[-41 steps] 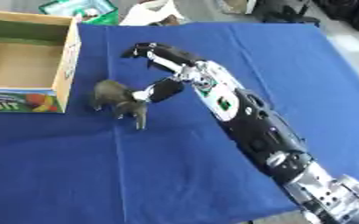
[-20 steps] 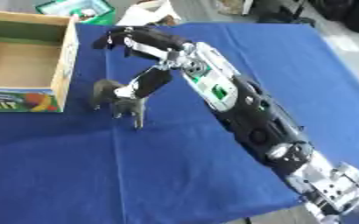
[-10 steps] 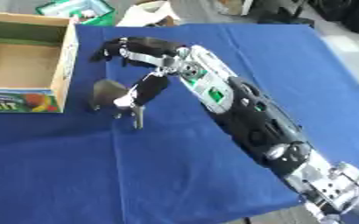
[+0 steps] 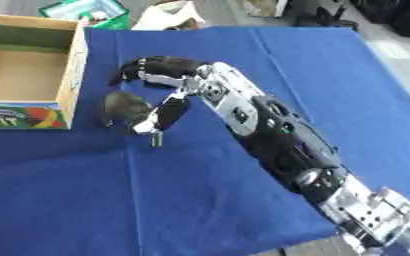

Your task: Pick up objects on the table and place them in the box.

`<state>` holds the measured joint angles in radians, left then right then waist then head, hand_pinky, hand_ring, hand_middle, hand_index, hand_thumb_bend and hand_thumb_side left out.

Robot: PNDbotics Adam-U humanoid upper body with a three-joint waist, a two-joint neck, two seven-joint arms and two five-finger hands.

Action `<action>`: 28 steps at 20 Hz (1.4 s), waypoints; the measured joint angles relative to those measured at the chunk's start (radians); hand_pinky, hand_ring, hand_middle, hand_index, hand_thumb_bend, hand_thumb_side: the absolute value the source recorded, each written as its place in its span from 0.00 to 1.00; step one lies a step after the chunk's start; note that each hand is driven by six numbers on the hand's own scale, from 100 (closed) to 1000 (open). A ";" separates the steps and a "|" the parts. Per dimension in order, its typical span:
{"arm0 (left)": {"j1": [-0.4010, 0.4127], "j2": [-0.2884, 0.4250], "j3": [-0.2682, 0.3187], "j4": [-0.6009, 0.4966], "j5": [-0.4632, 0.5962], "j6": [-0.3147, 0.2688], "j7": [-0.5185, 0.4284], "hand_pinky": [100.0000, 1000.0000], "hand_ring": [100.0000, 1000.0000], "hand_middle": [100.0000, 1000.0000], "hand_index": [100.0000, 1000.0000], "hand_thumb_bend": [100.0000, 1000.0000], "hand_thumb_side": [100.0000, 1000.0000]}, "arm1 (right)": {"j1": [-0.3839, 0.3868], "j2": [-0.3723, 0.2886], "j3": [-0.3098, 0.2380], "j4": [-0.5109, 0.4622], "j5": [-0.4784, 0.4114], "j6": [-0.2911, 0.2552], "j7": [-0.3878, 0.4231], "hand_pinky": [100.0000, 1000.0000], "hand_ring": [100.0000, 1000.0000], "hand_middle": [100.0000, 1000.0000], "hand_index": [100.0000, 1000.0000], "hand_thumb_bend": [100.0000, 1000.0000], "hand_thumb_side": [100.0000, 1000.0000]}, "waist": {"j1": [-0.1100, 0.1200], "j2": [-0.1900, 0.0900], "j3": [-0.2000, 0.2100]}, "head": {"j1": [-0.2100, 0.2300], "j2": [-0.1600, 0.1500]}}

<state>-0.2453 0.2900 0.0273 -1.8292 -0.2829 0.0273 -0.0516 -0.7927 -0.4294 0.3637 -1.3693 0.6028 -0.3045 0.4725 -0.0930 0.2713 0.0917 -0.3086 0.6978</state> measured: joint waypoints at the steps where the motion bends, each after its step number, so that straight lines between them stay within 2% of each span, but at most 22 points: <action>1: 0.000 0.000 0.000 0.000 0.000 0.000 0.000 0.55 0.44 0.43 0.61 0.16 0.59 | 0.002 0.003 0.000 0.006 0.005 -0.001 0.001 0.65 0.84 0.83 0.91 0.37 0.49 | 0.001 0.000 0.000 | -0.001 0.002; 13: 0.000 0.000 0.000 0.000 0.000 -0.001 -0.001 0.55 0.44 0.43 0.61 0.16 0.59 | 0.001 0.019 -0.007 0.049 0.060 -0.005 -0.005 0.62 0.82 0.83 0.91 0.36 0.48 | 0.004 0.001 0.002 | -0.003 0.005; 17: 0.000 0.000 0.000 0.000 0.000 -0.001 -0.001 0.55 0.44 0.43 0.61 0.16 0.59 | 0.002 0.020 -0.007 0.057 0.076 0.007 -0.016 0.58 0.80 0.82 0.91 0.34 0.45 | 0.004 0.001 0.002 | -0.003 0.005; 20: 0.000 0.000 0.000 0.000 0.000 -0.001 -0.001 0.55 0.44 0.44 0.61 0.16 0.59 | 0.006 0.020 -0.007 0.065 0.088 0.018 -0.026 0.51 0.75 0.80 0.90 0.29 0.39 | 0.004 0.003 0.002 | -0.003 0.005; 23: 0.000 0.000 0.000 0.000 0.000 -0.001 -0.001 0.55 0.44 0.44 0.61 0.16 0.59 | 0.010 0.021 -0.007 0.071 0.092 0.028 -0.039 0.42 0.67 0.73 0.88 0.22 0.25 | 0.004 0.003 0.002 | -0.005 0.005; 26: 0.000 0.000 0.000 0.000 0.000 -0.001 -0.001 0.55 0.44 0.44 0.62 0.16 0.59 | 0.010 0.023 -0.006 0.074 0.092 0.036 -0.059 0.33 0.58 0.71 0.87 0.14 0.06 | 0.004 0.005 0.002 | -0.007 0.005; 28: 0.000 0.000 0.000 0.000 0.000 -0.001 -0.001 0.55 0.44 0.44 0.62 0.16 0.59 | 0.011 0.027 -0.006 0.074 0.092 0.039 -0.072 0.29 0.54 0.70 0.86 0.11 0.00 | 0.004 0.006 0.002 | -0.007 0.005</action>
<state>-0.2453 0.2900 0.0270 -1.8292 -0.2829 0.0267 -0.0526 -0.7818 -0.4025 0.3576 -1.2949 0.6950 -0.2657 0.4003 -0.0887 0.2769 0.0940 -0.3157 0.7028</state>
